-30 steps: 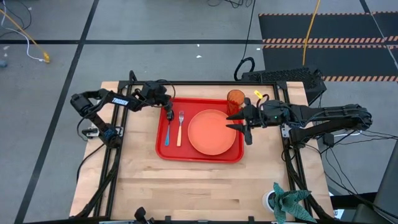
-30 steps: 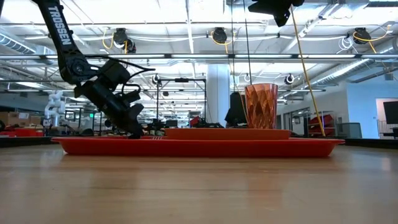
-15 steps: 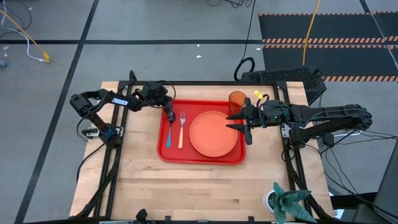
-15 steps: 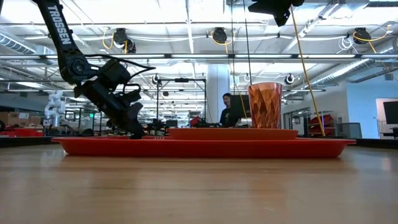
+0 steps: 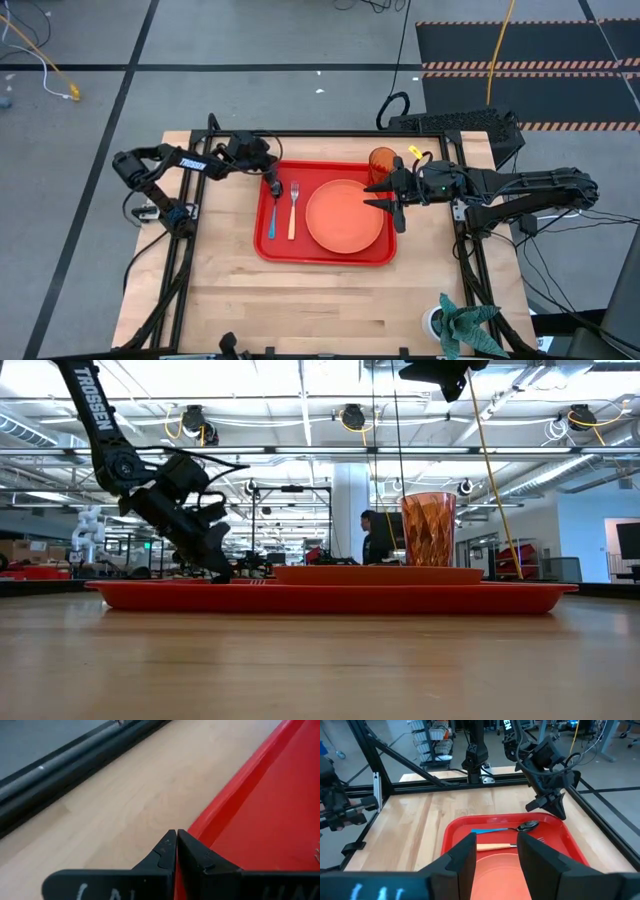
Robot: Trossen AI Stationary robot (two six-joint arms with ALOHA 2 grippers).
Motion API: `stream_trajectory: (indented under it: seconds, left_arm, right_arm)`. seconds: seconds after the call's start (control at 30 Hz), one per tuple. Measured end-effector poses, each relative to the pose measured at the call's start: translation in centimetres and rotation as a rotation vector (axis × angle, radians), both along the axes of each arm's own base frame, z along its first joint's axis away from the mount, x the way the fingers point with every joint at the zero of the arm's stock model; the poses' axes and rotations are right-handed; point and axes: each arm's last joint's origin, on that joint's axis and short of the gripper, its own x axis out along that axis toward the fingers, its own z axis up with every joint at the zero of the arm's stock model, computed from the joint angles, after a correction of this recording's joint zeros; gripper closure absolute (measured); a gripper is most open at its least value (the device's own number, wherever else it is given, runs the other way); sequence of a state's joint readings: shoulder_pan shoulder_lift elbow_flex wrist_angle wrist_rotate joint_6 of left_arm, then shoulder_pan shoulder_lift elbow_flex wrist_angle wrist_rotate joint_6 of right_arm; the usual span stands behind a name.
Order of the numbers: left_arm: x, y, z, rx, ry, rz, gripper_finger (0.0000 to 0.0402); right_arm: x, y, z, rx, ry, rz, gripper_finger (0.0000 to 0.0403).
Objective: Pick and place plate/cup/fork/spoon on tray
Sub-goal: Adjust the blue spoon, orange plate, and the red tray
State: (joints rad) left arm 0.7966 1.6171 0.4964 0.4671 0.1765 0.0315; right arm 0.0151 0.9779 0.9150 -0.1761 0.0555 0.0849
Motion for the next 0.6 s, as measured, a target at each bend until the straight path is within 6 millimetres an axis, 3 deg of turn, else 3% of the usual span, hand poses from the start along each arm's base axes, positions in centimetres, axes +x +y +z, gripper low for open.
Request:
stream_trajectory:
  seconds: [0.17,0.4,0.5,0.6]
  left_arm:
    - [-0.3,-0.3,2.5,0.033,-0.069,0.023,0.0385]
    - [-1.5,-2.2,7.5,0.109,-0.171,0.014,0.0385]
    - [-1.9,-2.8,7.9,0.124,-0.123,0.043,0.0385]
    - [-2.3,-2.7,7.0,0.124,0.001,0.139,0.0385]
  right_arm:
    - [0.0,-0.1,-0.2,-0.012,0.003,-0.036,0.0266]
    - [-0.2,-0.3,-2.2,-0.05,0.059,-0.05,0.0266]
    - [-0.2,-0.4,-2.9,-0.071,0.064,-0.067,0.0266]
    - [-0.3,-0.5,-3.1,-0.082,0.058,-0.066,0.0266]
